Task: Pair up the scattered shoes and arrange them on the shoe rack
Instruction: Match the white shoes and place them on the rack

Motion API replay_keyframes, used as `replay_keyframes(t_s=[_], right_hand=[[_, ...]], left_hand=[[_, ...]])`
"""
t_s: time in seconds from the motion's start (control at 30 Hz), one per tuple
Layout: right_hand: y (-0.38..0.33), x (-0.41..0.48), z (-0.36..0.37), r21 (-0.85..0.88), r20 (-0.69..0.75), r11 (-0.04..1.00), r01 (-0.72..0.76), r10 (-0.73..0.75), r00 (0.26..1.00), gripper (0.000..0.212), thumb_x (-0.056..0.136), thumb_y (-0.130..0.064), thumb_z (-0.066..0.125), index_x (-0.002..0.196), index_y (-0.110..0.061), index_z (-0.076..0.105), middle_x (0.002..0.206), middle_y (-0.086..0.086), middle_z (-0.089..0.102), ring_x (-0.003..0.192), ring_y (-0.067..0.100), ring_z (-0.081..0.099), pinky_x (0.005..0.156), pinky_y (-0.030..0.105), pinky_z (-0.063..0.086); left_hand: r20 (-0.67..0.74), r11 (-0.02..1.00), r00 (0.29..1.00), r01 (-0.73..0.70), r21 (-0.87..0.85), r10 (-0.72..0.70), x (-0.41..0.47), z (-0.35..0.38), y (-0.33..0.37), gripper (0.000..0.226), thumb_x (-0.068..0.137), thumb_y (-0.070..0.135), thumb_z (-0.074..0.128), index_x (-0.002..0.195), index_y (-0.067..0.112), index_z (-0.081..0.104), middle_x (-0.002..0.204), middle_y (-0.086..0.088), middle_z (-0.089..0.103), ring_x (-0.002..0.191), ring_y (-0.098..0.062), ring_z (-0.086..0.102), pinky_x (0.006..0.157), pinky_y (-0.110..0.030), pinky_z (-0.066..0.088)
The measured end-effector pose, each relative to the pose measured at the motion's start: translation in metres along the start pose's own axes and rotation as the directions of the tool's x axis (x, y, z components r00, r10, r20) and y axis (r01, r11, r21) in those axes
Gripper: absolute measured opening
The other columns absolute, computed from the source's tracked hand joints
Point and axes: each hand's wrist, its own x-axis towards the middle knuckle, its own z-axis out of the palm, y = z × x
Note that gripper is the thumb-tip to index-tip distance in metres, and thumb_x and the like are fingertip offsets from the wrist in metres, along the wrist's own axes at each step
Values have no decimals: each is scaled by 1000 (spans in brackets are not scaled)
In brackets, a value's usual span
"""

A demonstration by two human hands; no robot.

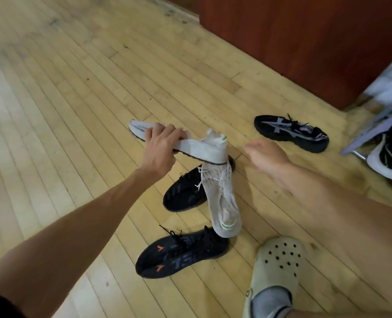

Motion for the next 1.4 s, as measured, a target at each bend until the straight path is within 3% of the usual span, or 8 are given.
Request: replay_keyframes(t_s=[0.2, 0.43, 0.63, 0.73, 0.83, 1.0, 1.17, 1.4], right_hand=[[4, -23, -25, 393, 197, 881, -261, 197, 960, 46, 92, -50, 50, 119, -15, 61, 112, 10, 67, 95, 27, 64, 75, 37, 55], [38, -47, -47, 653, 309, 678, -336, 167, 936, 15, 92, -15, 53, 97, -8, 66, 106, 13, 66, 94, 28, 61, 82, 41, 51], [83, -48, -62, 615, 148, 749, -247, 199, 969, 8, 91, -8, 59, 95, -9, 66, 95, 9, 68, 79, 19, 64, 60, 33, 54], [103, -42, -62, 512, 95, 828, -231, 213, 972, 8, 85, -12, 69, 93, -15, 69, 97, 6, 71, 83, 16, 65, 61, 29, 51], [107, -32, -52, 489, 92, 828, -274, 264, 960, 8, 85, -11, 69, 92, -12, 65, 97, 6, 68, 88, 19, 62, 68, 31, 50], [123, -12, -17, 451, 131, 792, -412, 398, 908, 32, 83, -6, 71, 113, 1, 60, 110, 14, 65, 94, 25, 60, 80, 36, 53], [162, -15, 0, 409, 291, 719, -562, 480, 827, 38, 87, 0, 60, 124, 4, 55, 132, 18, 55, 123, 30, 52, 102, 36, 46], [171, -26, -3, 180, 336, 776, -604, 529, 779, 48, 85, -15, 71, 128, -1, 53, 124, 16, 57, 96, 27, 63, 72, 33, 56]], left_hand=[[-163, 940, 968, -228, -252, 191, 13, -22, 64, 39, 68, -17, 62, 87, 16, 67, 94, 4, 66, 91, -18, 36, 84, -21, 16], [-99, 897, 972, -235, -374, 213, 34, -23, 114, 42, 68, -13, 67, 99, 16, 67, 106, -1, 64, 104, -20, 43, 89, -29, 34], [319, 853, 948, 172, -492, -6, 18, -2, 123, 44, 91, 17, 59, 134, 17, 47, 134, -4, 45, 96, -12, 54, 81, -19, 40], [526, 746, 802, 528, -405, -282, -9, 25, 115, 47, 92, 26, 57, 134, 12, 45, 137, -10, 42, 96, -15, 51, 79, -26, 44], [718, 511, 500, 828, -232, -484, -48, 54, 104, 61, 86, 33, 60, 138, 8, 39, 143, -14, 36, 110, -25, 52, 80, -34, 46], [856, 64, 156, 988, -144, -493, -95, 81, 104, 47, 86, 28, 62, 123, 0, 51, 105, -10, 63, 81, -22, 62, 67, -33, 44], [866, 132, 220, 975, -179, -450, -95, 87, 108, 19, 75, 10, 67, 90, 0, 65, 80, -10, 62, 69, -22, 55, 66, -32, 42], [809, 179, 296, 955, -238, -508, -101, 91, 121, 38, 72, 7, 79, 104, 7, 57, 101, -14, 66, 73, -23, 63, 59, -28, 50]])
